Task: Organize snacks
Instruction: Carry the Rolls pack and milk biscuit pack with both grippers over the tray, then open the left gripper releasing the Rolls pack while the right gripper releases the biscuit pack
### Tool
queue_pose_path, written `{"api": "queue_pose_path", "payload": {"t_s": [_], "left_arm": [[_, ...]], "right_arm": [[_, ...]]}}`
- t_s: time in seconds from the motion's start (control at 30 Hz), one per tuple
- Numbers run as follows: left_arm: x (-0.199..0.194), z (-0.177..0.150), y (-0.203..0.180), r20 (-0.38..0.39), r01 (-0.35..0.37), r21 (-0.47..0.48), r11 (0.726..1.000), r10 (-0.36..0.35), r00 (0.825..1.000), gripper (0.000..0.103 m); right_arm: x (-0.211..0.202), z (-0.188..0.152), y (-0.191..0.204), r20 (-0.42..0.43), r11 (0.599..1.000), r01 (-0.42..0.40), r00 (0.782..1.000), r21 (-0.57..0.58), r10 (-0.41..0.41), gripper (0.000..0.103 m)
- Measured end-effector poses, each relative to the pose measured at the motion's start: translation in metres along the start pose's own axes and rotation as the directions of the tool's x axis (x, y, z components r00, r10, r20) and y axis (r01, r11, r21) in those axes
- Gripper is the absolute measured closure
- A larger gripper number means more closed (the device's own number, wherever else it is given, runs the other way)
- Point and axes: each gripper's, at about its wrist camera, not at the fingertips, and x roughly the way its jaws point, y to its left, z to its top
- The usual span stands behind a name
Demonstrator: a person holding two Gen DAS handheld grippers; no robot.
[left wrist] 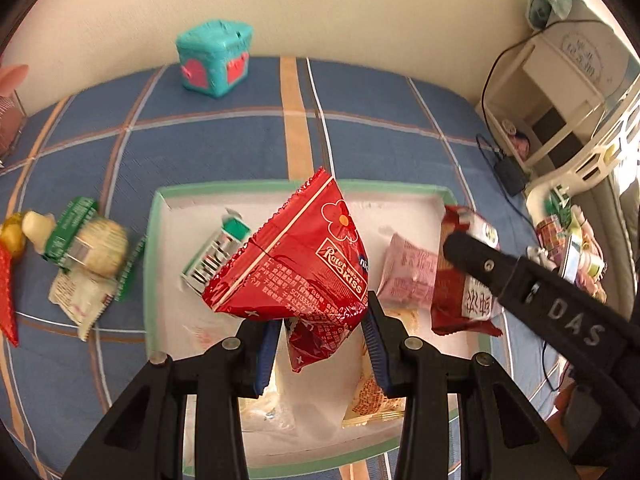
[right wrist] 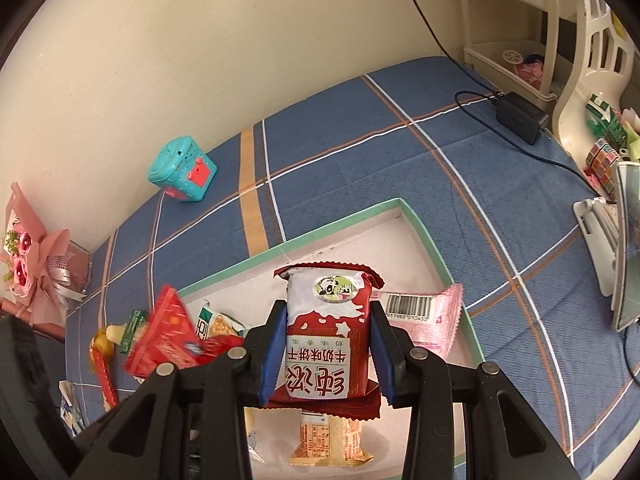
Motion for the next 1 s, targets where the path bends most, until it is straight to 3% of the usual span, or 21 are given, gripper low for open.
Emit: {"api": "queue_pose_path", "payload": {"t_s": [0.43, 0.57, 0.77, 1.0], "left_arm": [[0.034, -0.003, 0.01, -0.054, 0.02, -0.031, 0.999, -0.022, 0.998, 0.061], [0.034, -0.003, 0.012, -0.053, 0.009, -0.037, 0.999, -0.011, 0.999, 0.049], [0.03, -0.003, 0.015, -0.06, 0.017, -0.05, 0.999, -0.02, 0.998, 0.043], [0.01, -0.002, 0.022, -0.053, 0.01, -0.059, 0.998, -0.013, 0.998, 0.043]], "right_arm": [[0.025, -0.011, 0.012, -0.03, 0.999, -0.024, 0.999, -0.046, 0.023, 0.061], [0.027, -0.012, 0.015, -0.035, 0.998, -0.019, 0.999, -0.054, 0.017, 0.061], [0.025, -0.011, 0.016, -0.023, 0.998, -0.022, 1.0, -0.056, 0.021, 0.061], [0.01, -0.006, 0.017, -0.006, 0.998, -0.008, 1.0, -0.056, 0.007, 0.061]]}}
